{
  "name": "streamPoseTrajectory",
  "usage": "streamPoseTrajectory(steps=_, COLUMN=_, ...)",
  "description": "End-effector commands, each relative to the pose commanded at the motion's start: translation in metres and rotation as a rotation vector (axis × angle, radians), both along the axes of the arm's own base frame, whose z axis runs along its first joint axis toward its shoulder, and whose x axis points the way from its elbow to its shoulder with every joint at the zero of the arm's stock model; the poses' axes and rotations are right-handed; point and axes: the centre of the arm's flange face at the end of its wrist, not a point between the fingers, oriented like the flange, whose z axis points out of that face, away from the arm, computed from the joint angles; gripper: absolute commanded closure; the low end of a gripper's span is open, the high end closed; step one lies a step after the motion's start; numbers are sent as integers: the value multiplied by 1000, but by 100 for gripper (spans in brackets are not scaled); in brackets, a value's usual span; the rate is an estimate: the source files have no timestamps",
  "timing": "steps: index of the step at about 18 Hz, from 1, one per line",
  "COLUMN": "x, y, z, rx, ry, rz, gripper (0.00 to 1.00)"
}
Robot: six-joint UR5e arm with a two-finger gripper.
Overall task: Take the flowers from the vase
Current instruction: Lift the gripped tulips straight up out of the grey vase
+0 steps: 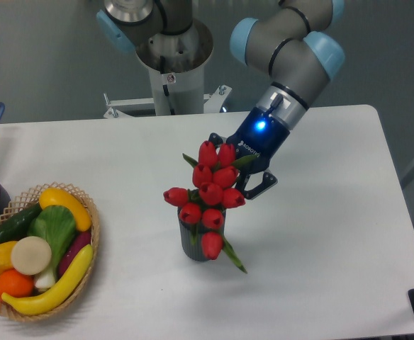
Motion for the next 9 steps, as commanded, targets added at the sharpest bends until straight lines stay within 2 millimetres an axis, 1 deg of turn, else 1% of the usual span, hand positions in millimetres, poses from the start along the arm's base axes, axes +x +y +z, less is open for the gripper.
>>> streamPoseTrajectory(steps=5, x=-2, y=-2, z=13, rx=26, ry=-16, rz=12, gripper=49)
streamPoseTrajectory(steps=9, x=-2, y=-1, z=31, rx=54, ry=-41, rz=20, gripper=49)
